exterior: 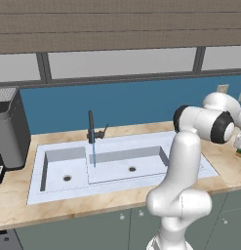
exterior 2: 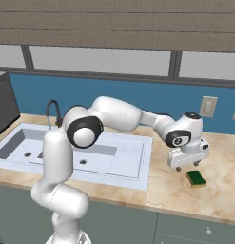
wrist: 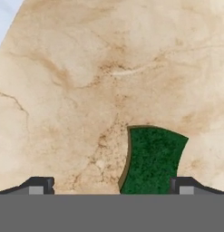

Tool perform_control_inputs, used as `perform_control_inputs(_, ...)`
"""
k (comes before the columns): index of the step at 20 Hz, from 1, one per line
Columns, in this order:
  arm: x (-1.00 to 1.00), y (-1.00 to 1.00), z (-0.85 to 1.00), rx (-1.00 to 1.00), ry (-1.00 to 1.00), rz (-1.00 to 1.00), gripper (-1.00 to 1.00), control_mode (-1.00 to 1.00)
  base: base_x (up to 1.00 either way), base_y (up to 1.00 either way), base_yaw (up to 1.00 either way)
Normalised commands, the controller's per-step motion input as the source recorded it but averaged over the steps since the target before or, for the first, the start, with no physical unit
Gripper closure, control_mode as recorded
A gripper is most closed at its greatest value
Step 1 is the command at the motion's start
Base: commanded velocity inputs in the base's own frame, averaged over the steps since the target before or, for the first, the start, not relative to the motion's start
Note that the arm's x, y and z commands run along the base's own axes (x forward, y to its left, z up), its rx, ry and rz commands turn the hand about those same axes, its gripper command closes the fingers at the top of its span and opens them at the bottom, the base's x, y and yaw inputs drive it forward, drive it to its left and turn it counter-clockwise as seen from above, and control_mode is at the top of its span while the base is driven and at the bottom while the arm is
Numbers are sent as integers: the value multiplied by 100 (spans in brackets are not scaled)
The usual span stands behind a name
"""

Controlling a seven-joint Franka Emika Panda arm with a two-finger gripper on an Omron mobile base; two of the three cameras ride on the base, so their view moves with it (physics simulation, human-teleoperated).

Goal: Soak the sponge with water for a few seconds and then drop it inside the sink.

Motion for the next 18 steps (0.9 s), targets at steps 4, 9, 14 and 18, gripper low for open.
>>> perform_control_inputs(4, 0, -28, -11, 0, -2, 0, -100, -100, 0, 0, 0)
perform_control_inputs(9, 0, -20, -6, 0, -5, 0, -100, -100, 0, 0, 0)
perform_control_inputs(14, 0, -12, -10, 0, -4, 0, -100, -100, 0, 0, 0)
perform_control_inputs(18, 0, -1, -12, 0, -3, 0, -100, -100, 0, 0, 0)
